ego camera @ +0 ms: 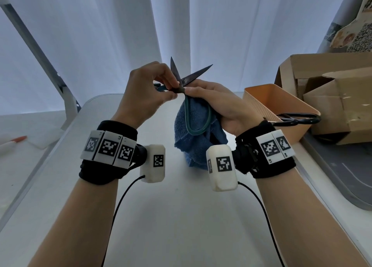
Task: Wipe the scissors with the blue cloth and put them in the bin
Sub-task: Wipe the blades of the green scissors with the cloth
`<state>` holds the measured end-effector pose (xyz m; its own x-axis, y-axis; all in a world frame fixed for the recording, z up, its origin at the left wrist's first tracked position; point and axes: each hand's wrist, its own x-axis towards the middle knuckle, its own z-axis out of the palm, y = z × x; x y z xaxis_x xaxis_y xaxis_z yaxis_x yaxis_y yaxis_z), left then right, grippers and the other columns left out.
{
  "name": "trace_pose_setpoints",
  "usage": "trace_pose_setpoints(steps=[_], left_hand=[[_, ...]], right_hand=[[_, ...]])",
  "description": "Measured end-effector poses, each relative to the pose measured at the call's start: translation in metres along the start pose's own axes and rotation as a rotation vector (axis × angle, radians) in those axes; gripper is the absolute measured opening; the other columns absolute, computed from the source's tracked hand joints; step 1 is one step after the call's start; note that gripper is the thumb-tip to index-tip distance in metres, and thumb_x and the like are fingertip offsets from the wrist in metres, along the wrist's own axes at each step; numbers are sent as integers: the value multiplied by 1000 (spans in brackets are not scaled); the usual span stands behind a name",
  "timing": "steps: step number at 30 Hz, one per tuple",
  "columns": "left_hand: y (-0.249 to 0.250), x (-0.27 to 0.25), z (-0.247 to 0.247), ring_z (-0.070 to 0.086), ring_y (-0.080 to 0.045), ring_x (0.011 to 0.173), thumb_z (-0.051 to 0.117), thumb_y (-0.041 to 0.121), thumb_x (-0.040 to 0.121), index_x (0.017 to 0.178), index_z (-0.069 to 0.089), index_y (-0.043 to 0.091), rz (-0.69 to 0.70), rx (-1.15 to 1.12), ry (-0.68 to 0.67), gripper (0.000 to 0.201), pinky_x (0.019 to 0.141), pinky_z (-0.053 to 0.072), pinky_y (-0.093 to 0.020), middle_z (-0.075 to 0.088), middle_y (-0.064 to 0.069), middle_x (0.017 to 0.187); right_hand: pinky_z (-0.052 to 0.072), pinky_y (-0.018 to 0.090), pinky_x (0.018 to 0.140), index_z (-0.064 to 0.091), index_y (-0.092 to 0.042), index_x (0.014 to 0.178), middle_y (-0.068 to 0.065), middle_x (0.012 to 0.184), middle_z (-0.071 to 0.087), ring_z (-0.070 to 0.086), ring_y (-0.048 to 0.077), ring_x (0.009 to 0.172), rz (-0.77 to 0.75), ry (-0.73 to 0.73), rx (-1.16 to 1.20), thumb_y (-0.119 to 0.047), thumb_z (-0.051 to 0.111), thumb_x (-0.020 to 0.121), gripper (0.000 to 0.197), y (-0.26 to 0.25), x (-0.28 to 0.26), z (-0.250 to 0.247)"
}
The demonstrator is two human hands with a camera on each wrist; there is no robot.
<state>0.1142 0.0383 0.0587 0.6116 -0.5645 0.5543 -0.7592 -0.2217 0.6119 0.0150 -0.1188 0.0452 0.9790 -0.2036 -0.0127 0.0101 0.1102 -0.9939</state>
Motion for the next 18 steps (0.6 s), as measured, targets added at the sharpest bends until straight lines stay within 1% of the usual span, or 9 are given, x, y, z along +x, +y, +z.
trace_pose_setpoints(steps=[3,6,7,9,10,12,14,16,18], left_hand=[[-3,2,1,65,-3,88,85,6,69,85,70,15,-29,18,-10,24,80,56,-33,69,10,90],[-7,3,2,61,-8,95,86,19,70,87,67,22,-47,110,-19,26,79,45,-23,68,13,90],[-8,3,2,59,-8,91,87,23,71,86,67,22,-51,146,4,25,76,42,-18,67,11,88],[-9,3,0,56,1,70,84,31,75,78,69,19,-108,142,55,20,64,39,-8,66,8,76],[-9,3,-1,56,3,59,81,35,79,74,71,17,-161,110,49,21,59,40,-6,67,7,68],[-9,3,-2,58,0,51,70,41,89,72,75,15,-271,39,-65,32,54,43,-8,71,2,62],[-7,1,0,62,-8,54,62,43,95,81,77,13,-356,-56,-181,37,53,46,-14,74,-2,67],[-4,2,3,65,-11,57,60,42,97,94,76,11,-409,-140,-196,35,53,49,-17,76,-5,73],[-2,3,6,66,-11,59,60,40,98,103,73,11,-448,-226,-172,32,55,51,-18,76,-4,76]], right_hand=[[55,26,72,63,0,118,9,87,64,61,16,76,-22,20,22,-13,58,98,25,2,3,1],[54,27,69,67,-6,107,6,81,65,62,15,71,-27,88,0,-13,59,97,15,5,6,2],[54,26,68,68,-9,104,6,81,64,62,14,70,-28,113,0,-13,59,97,12,7,7,2],[54,27,68,68,-11,102,7,83,63,61,14,72,-40,161,4,-15,61,97,10,8,9,1],[53,27,69,68,-11,104,7,85,63,61,14,73,-56,181,6,-16,61,97,11,9,10,1],[53,25,68,67,-9,107,5,84,62,60,14,73,-99,206,12,-16,60,97,14,9,10,0],[54,27,70,66,-5,111,6,85,63,61,15,76,-131,206,15,-15,60,98,18,8,10,1],[56,32,75,64,-3,115,10,89,63,62,19,81,-145,179,21,-16,60,98,22,8,9,2],[58,36,81,65,-5,120,12,94,65,63,22,85,-156,142,20,-16,58,99,24,8,9,3]])
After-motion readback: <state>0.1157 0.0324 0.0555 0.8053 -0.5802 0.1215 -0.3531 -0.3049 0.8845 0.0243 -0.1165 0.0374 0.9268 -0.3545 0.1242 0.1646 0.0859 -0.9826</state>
